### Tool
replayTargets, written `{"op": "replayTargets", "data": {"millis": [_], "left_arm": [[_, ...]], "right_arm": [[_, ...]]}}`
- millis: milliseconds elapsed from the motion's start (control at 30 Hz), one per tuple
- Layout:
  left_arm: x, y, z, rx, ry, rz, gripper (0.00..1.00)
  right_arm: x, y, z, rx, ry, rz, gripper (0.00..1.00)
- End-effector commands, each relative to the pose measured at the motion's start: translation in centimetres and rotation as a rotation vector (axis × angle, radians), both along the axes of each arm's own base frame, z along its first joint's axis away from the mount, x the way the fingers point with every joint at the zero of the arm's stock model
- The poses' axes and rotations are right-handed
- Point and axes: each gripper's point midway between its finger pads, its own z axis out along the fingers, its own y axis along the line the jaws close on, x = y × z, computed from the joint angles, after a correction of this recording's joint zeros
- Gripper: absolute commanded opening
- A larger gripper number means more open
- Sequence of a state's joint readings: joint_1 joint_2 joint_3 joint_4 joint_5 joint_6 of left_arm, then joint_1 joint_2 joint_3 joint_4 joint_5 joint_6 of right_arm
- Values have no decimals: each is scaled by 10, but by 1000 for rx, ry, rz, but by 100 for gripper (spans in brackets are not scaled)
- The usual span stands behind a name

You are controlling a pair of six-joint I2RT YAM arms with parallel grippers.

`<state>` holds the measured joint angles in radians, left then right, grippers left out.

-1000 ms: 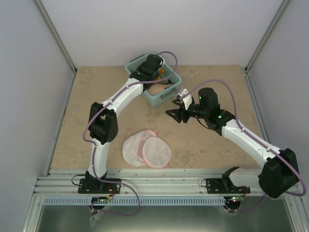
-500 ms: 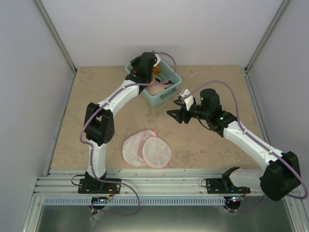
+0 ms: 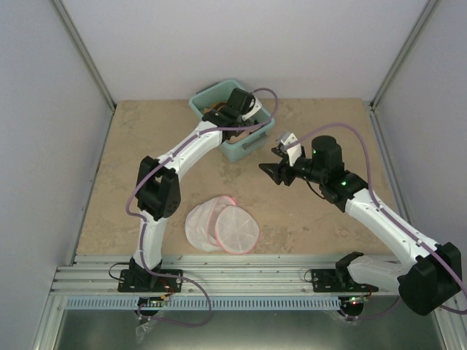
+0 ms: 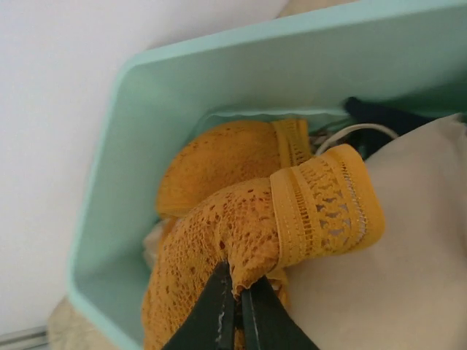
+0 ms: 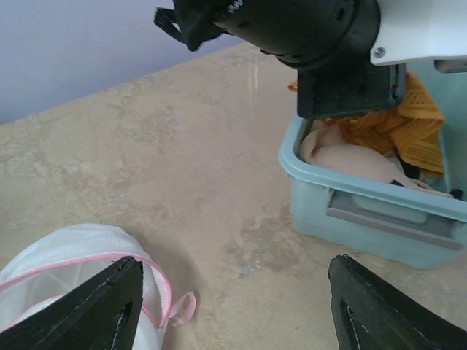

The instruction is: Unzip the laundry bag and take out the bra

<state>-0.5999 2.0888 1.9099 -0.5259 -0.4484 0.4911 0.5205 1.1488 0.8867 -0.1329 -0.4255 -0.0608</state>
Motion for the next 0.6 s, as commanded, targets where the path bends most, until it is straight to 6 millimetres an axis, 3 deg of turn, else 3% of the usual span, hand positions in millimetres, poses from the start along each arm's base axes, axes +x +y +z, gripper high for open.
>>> {"op": "replayTargets", "data": {"millis": [0,400,567], "left_arm": [[-17,-24,-31,-151,191,-20,0],[-14,-46,-49,-248,271,-21,0],[-8,-58,-47,-298,276,-40,0]], "right_arm": [[1,-11,-2,-5,10,-49,70],[-3,-12,0,9,17,-53,70],[-4,-14,1,9,18,-57,70]]}}
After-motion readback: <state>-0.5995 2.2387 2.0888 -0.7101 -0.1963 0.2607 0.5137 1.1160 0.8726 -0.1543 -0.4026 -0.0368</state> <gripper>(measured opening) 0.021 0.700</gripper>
